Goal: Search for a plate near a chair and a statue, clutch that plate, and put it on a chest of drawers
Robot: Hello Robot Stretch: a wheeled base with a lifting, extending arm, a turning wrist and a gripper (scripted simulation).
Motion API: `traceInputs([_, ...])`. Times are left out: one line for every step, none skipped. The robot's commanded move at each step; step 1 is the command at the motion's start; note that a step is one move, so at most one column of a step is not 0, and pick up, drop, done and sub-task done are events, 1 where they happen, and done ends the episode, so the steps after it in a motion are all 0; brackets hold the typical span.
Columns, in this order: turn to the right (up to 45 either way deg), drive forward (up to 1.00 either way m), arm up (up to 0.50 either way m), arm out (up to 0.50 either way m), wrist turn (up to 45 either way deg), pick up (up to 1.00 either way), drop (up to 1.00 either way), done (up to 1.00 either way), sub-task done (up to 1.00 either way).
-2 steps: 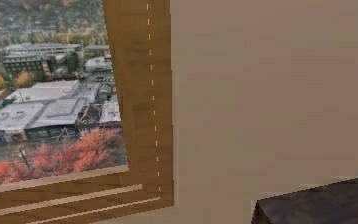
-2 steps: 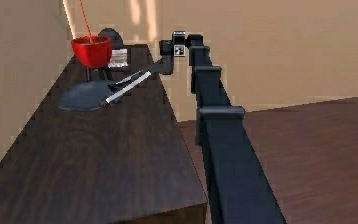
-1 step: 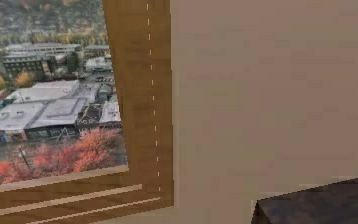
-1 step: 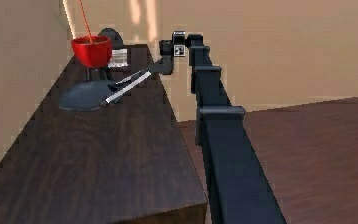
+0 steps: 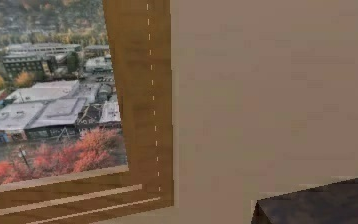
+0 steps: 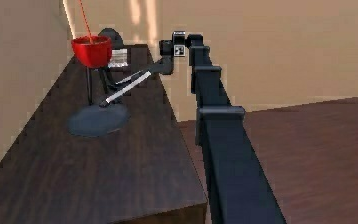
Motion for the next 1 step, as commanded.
traceInputs([0.0, 0.0, 0.0, -0.1, 0.0, 0.0, 0.0, 0.0, 0.0])
